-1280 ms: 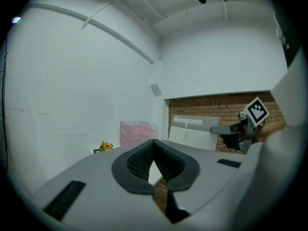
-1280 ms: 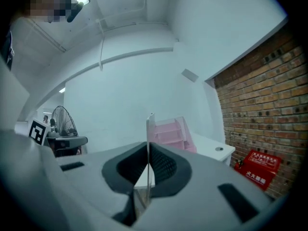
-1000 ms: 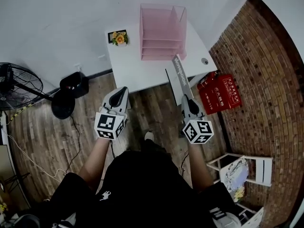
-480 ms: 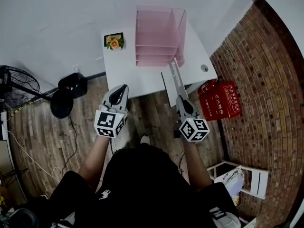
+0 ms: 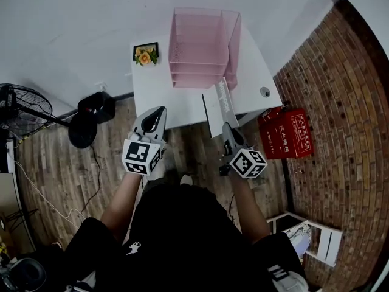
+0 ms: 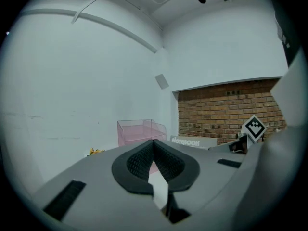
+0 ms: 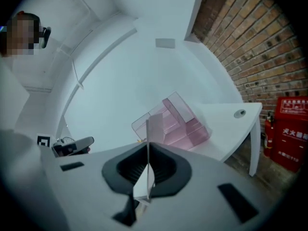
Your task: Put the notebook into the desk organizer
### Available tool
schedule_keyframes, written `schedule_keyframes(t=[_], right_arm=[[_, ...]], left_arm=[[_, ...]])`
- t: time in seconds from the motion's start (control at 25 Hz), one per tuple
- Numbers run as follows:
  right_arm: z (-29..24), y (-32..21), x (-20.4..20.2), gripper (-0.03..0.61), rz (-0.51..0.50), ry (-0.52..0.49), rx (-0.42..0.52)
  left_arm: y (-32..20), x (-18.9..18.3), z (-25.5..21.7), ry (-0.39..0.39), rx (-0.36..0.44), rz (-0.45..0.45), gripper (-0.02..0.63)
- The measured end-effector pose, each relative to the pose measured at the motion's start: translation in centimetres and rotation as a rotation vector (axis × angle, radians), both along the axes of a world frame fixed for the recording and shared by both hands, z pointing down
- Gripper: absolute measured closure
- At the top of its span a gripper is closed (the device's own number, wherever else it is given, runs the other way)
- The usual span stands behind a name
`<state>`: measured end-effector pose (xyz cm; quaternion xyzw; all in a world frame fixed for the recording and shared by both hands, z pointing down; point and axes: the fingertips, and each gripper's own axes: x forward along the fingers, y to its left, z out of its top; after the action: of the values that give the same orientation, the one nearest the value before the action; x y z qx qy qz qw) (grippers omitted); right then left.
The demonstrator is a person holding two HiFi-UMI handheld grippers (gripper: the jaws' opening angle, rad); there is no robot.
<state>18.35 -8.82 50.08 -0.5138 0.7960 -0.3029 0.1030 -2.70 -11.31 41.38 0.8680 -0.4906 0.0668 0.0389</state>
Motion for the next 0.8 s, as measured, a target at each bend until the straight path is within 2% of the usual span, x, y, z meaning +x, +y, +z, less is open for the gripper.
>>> schedule_keyframes(t=[0.8], right_arm=[[2.8, -0.5, -2.4, 0.568, -0.071, -0.175, -0.041]], left_arm=[[-1.3, 1.1, 0.2, -0.046, 0.002, 0.003, 0.611]])
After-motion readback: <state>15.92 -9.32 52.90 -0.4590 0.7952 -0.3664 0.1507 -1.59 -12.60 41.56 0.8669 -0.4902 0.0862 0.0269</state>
